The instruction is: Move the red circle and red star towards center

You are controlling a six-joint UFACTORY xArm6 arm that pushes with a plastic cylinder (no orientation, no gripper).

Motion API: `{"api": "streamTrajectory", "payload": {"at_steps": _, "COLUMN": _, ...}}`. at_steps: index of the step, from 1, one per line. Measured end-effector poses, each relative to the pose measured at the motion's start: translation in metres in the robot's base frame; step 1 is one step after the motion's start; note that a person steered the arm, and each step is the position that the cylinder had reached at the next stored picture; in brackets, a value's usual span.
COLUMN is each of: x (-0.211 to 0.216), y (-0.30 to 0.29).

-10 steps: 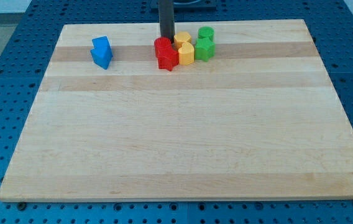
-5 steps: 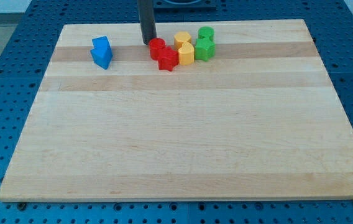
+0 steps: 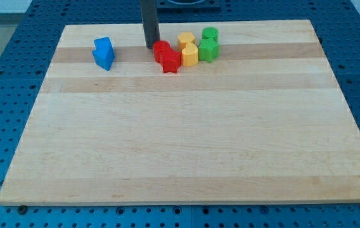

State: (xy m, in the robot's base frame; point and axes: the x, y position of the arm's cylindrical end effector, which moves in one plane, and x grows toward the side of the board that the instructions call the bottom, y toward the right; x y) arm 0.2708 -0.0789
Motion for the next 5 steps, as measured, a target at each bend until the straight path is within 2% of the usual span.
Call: {"api": "streamTrajectory", "payload": {"at_steps": 5, "x": 0.045, "y": 0.027}}
